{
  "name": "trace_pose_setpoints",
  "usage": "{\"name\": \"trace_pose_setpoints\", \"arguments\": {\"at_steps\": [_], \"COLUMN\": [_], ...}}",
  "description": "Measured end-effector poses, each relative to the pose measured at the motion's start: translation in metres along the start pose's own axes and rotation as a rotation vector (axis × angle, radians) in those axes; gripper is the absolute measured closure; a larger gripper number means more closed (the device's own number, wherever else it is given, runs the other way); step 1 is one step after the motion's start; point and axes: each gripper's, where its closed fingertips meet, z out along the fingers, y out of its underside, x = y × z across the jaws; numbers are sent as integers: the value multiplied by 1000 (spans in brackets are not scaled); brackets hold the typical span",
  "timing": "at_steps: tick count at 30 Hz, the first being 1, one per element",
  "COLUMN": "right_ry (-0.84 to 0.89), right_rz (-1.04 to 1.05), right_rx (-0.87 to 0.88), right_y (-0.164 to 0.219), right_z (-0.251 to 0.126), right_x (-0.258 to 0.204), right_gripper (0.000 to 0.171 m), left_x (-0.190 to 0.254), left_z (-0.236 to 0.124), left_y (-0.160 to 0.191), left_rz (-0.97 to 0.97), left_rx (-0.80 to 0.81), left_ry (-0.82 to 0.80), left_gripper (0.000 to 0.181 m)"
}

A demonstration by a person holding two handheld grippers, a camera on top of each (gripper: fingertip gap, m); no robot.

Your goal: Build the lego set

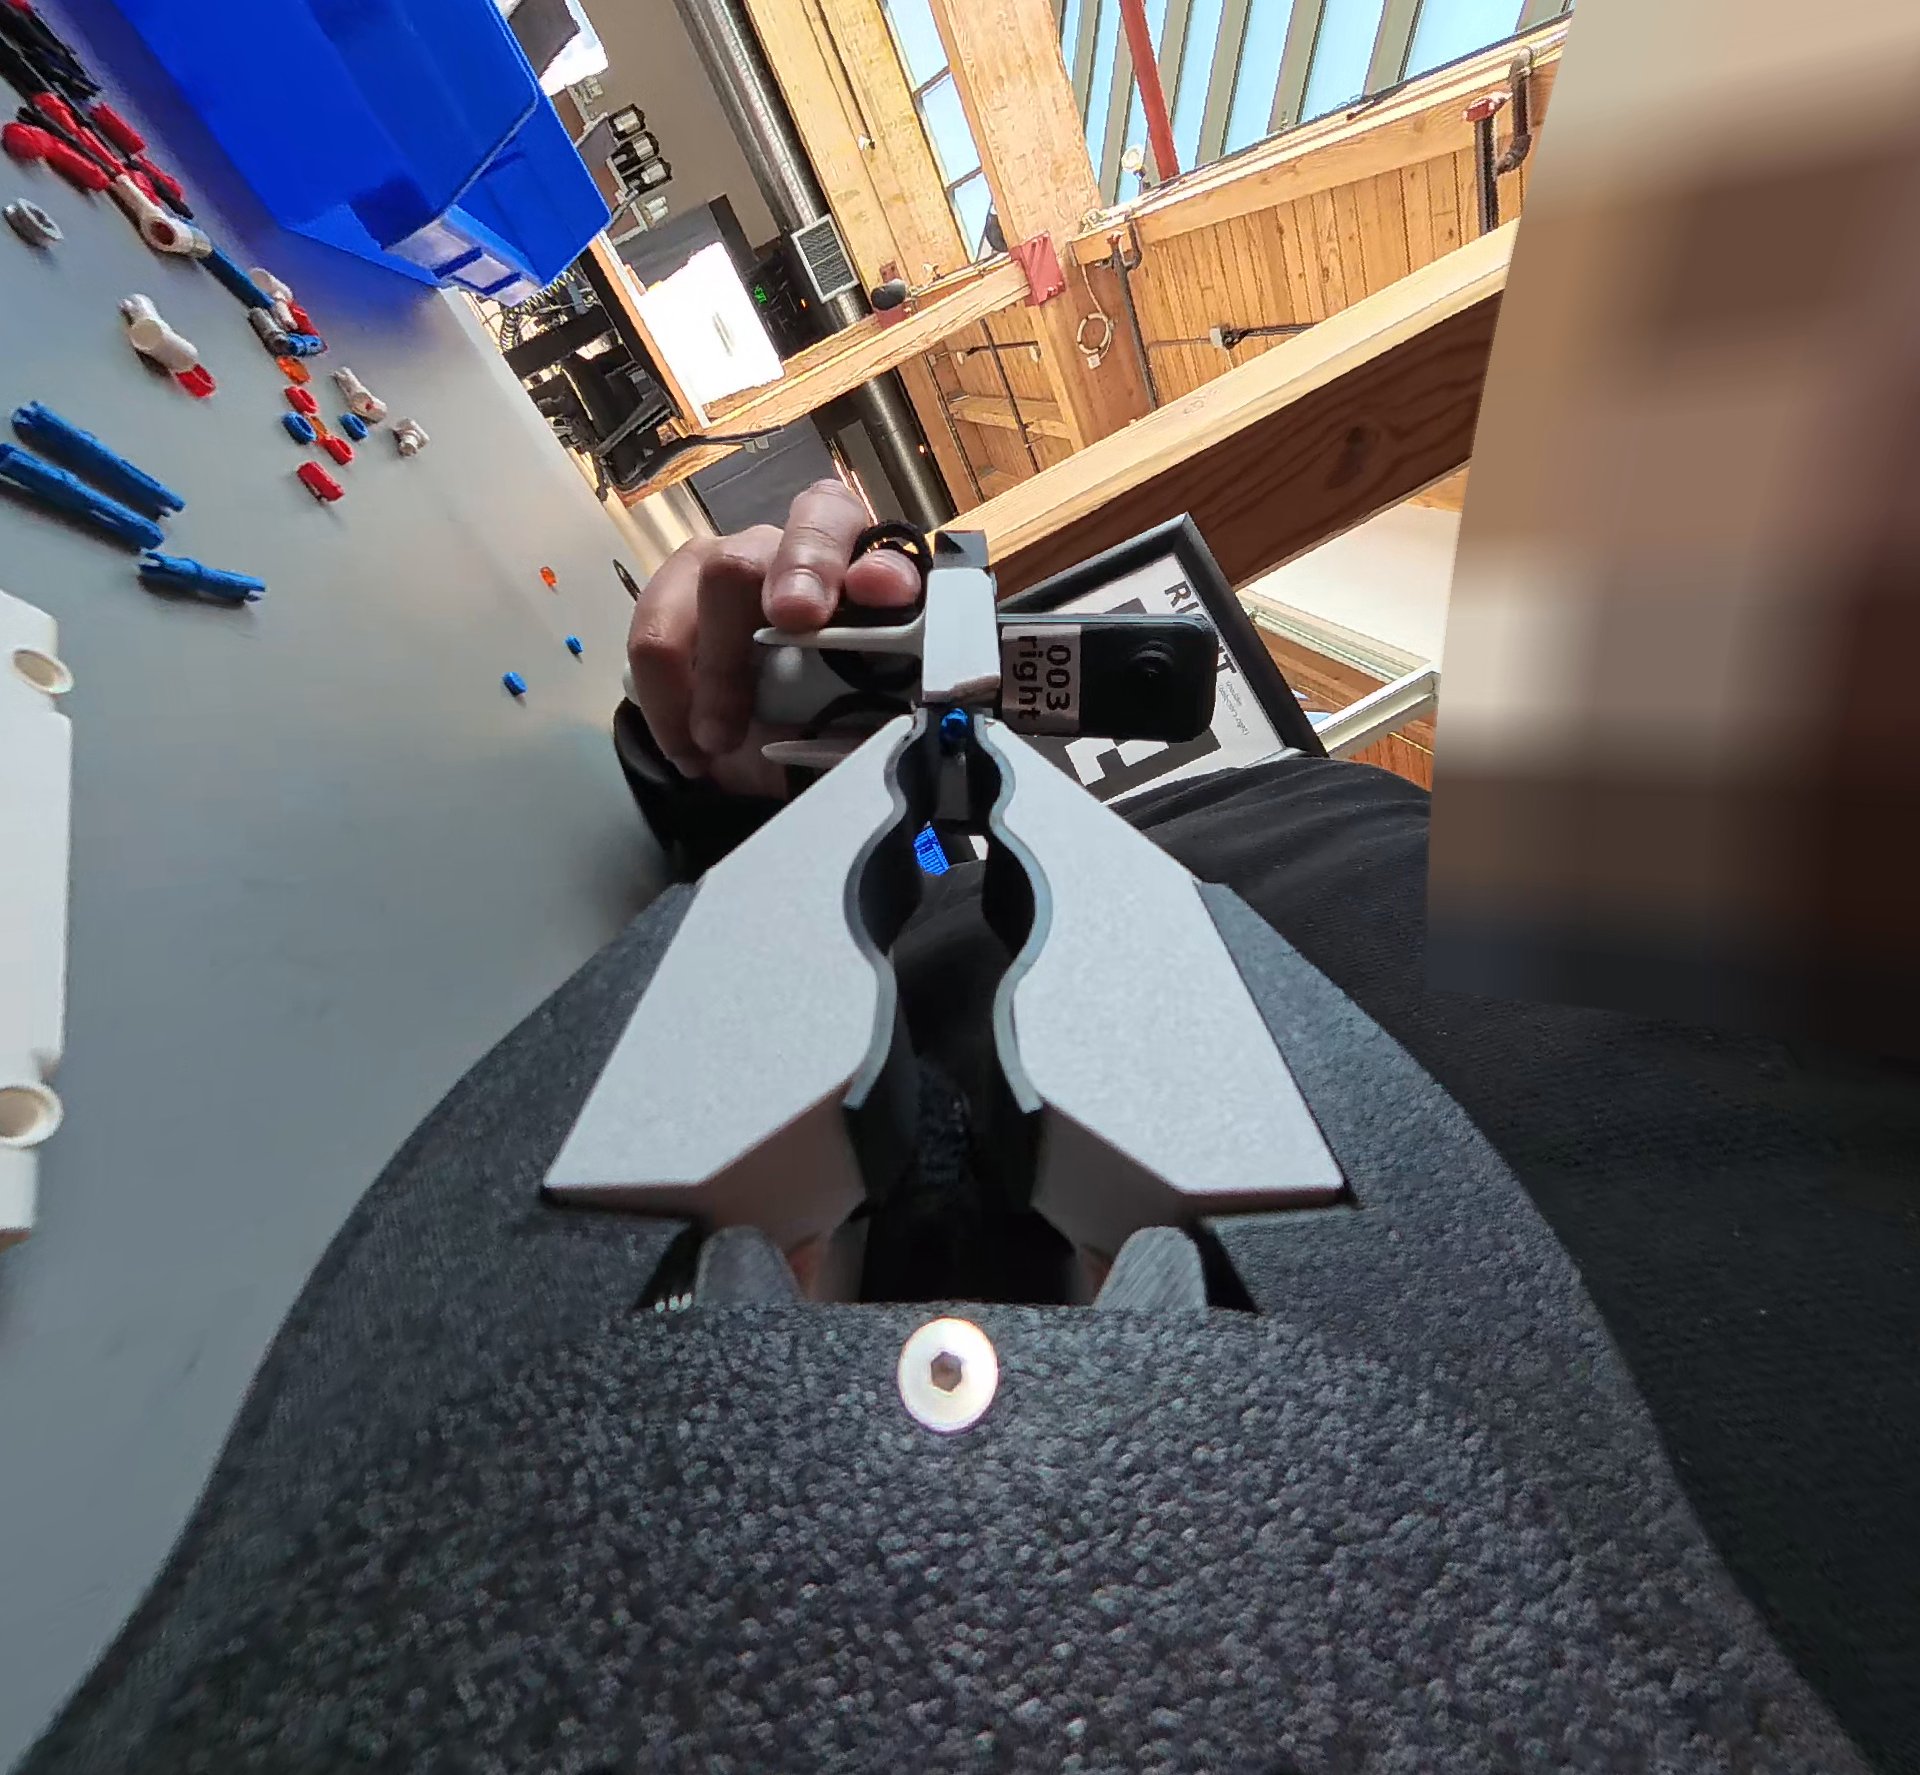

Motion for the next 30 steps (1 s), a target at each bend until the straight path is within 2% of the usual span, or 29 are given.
{"name": "trace_pose_setpoints", "arguments": {"at_steps": [11,14,16,19,23,24,27,30], "right_ry": [-21,-40,-38,-12,39,52,60,64], "right_rz": [-35,-2,43,149,278,305,333,302], "right_rx": [14,-9,-19,-72,-134,-128,-130,-146], "right_y": [-2,2,5,15,29,29,29,30], "right_z": [-2,-4,-7,-15,-27,-29,-31,-34], "right_x": [-3,-4,-2,8,16,16,9,2], "right_gripper": [168,168,168,167,167,167,167,167], "left_x": [2,-3,-11,-41,-80,-86,-98,-115], "left_z": [0,1,-2,-27,-64,-67,-60,-68], "left_y": [4,5,3,-12,-28,-30,-25,-31], "left_rz": [-56,14,145,459,862,892,857,874], "left_rx": [-19,-36,-59,-114,-391,-451,-561,-641], "left_ry": [33,-28,-155,-522,-1034,-1094,-1073,-1167], "left_gripper": [180,179,169,153,134,133,126,122]}}
